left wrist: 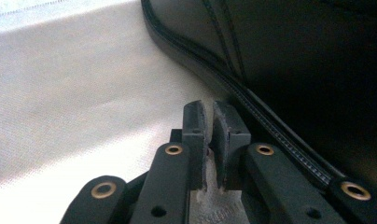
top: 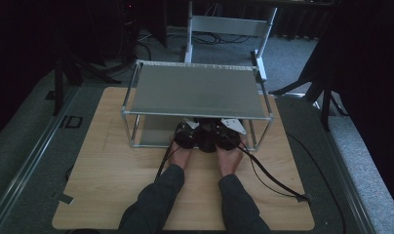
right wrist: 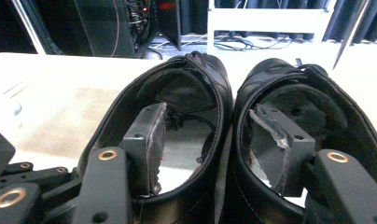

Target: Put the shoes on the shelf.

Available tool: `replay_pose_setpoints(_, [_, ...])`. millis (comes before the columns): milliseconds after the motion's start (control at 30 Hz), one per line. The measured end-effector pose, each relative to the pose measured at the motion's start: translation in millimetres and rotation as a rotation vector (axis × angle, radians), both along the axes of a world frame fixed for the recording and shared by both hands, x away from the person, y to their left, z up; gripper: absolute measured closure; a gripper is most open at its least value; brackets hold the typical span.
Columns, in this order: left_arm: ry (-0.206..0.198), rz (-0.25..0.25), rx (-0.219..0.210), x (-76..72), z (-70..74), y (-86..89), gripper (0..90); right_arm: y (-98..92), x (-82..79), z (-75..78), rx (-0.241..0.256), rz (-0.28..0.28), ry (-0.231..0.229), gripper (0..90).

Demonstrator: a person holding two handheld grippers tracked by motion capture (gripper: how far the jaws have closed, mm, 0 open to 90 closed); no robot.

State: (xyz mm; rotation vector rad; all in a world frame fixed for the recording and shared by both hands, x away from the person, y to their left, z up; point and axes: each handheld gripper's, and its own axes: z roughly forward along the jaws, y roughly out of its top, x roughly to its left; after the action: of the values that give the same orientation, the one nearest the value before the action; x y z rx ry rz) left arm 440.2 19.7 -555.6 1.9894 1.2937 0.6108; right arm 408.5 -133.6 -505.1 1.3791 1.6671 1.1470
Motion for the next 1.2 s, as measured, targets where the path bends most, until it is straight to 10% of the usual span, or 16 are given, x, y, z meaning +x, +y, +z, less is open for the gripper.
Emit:
replay_pose_setpoints(200, [0.009, -0.011, -0.011, -1.0, -0.6, 3.4, 75.6, -6.7, -16.5, 12.8, -0.012, 0.048, -0.074, 39.7])
replay_pose_setpoints(600, [0.003, -0.055, -0.156, -32.2, 15.6, 22.2, 60.3, -53.1, -49.9, 15.6, -0.024, 0.086, -0.035, 32.3])
replay_pose_setpoints(633, [-0.021, -0.092, -0.203, -53.1, 19.5, 27.2, 54.8, -63.9, -50.1, 8.8, -0.032, 0.076, -0.002, 31.0])
replay_pose_setpoints(967, [-0.048, -0.234, -0.139, -71.3, 13.5, 1.4, 41.1, -68.6, -34.1, -17.2, -0.009, 0.134, 0.140, 25.9])
replay_pose_setpoints(1200, [-0.008, -0.204, -0.139, -61.6, 4.3, -6.8, 45.1, -62.8, -22.9, -20.5, -0.144, 0.119, 0.172, 24.8])
